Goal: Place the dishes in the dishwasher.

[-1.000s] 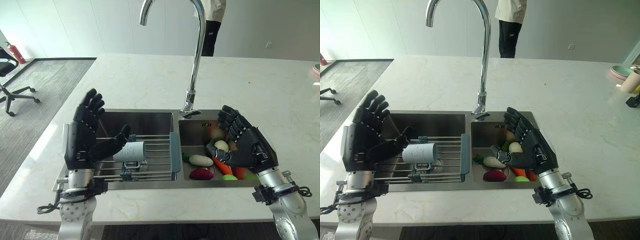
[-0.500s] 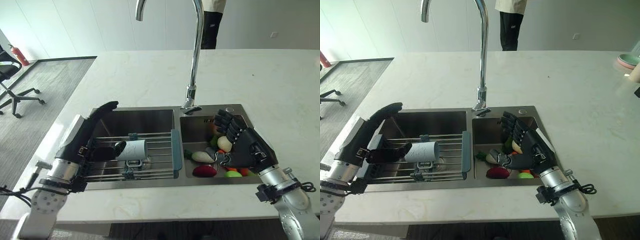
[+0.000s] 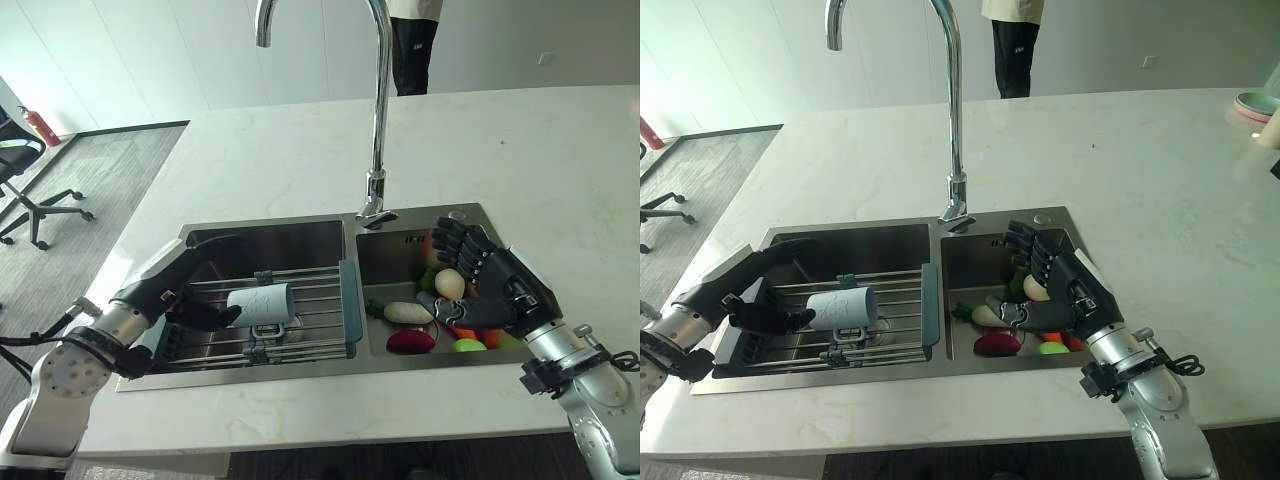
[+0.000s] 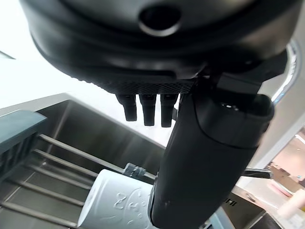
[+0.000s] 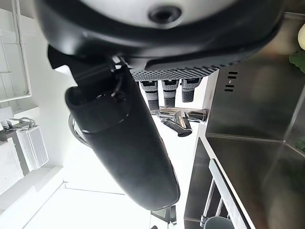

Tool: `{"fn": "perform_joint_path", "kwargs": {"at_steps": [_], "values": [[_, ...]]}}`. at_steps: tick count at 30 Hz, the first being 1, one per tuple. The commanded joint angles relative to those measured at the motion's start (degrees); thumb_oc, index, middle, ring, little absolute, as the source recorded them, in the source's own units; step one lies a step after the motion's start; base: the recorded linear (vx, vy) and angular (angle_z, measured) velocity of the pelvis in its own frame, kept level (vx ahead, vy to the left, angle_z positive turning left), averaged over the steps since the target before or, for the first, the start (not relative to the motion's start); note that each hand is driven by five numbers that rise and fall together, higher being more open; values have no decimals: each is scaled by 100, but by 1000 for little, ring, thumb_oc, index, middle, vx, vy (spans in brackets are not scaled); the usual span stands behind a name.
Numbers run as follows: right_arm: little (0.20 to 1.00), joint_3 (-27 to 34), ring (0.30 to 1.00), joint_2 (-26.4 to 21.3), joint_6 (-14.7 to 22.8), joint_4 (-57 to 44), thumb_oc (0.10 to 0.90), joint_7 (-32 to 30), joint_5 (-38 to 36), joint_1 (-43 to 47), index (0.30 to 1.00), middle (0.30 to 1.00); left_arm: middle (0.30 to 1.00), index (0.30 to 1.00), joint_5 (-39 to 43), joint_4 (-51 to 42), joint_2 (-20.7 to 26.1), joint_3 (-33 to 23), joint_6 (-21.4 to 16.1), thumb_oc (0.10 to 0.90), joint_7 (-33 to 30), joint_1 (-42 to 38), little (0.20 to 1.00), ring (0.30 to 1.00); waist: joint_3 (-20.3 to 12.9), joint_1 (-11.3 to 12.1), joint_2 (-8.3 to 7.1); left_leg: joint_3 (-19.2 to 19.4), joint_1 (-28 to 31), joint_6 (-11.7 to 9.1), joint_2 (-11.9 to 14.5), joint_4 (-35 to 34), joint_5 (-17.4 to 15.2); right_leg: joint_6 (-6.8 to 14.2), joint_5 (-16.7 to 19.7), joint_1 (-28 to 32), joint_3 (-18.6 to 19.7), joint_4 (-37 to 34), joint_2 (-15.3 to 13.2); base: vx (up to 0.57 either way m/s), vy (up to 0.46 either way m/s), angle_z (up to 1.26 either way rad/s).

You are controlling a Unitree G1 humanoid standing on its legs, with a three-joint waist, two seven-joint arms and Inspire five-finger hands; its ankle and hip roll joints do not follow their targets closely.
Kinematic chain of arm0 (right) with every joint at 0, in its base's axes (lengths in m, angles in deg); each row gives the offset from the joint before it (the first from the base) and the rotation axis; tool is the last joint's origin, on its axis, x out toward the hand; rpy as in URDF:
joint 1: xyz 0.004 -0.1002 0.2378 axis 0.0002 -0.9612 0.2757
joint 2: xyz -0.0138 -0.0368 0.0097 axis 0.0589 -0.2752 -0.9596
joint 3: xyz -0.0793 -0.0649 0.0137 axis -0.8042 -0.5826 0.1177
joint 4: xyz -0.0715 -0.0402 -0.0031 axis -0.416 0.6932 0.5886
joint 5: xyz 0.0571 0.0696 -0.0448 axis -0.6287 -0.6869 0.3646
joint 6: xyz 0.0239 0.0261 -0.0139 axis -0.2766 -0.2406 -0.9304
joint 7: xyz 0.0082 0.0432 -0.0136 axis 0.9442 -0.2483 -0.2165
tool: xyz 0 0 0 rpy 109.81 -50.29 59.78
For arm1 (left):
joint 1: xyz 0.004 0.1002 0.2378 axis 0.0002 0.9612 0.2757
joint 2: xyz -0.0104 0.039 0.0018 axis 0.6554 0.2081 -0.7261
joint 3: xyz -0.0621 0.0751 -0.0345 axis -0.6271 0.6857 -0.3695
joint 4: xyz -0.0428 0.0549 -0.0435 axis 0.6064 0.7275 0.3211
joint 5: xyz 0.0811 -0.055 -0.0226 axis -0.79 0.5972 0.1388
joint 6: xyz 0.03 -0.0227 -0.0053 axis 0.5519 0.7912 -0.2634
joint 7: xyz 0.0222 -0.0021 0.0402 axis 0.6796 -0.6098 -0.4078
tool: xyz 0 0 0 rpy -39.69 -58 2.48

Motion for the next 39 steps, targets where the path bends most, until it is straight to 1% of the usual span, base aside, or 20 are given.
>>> {"fn": "perform_joint_path", "kwargs": {"at_steps": [1,5,11,23,31,39], "values": [[900,365,900,-163,478,-419,800,40,-277,771,900,900,900,900,266,-76,374,-236,-51,800,73,-659,900,900,-285,-116,41,513,157,-48,104,552,-973,329,-354,152,-116,-152,210,0,0,0],[900,386,900,-226,450,-427,800,55,-325,788,900,900,900,900,250,68,454,-209,90,800,291,-680,900,900,-271,-146,53,539,183,-48,109,552,-980,337,-347,157,-92,-152,219,-4,1,-2],[900,353,900,-258,430,-392,800,68,-331,836,900,900,900,900,91,326,543,-39,190,800,492,-846,900,900,-262,-197,83,592,199,-47,123,552,-984,346,-339,157,-73,-152,218,-6,1,-2],[900,293,900,-299,429,-339,800,73,-340,937,900,900,900,900,-148,709,748,243,128,800,666,-1329,900,900,-296,-270,86,674,228,-45,136,552,-1007,358,-330,155,-40,-152,225,0,0,0],[900,329,900,-320,440,-316,800,125,-333,940,900,900,900,900,-300,858,786,281,79,800,708,-1397,900,900,-297,-314,88,717,244,-41,148,552,-1015,356,-324,147,-5,-152,242,-2,2,-2],[900,361,900,-286,433,-326,800,191,-290,918,900,900,900,900,-513,927,714,373,86,800,860,-1408,900,900,-289,-351,73,747,261,-26,152,552,-1029,356,-316,138,44,-152,264,-2,-1,-5]]}}
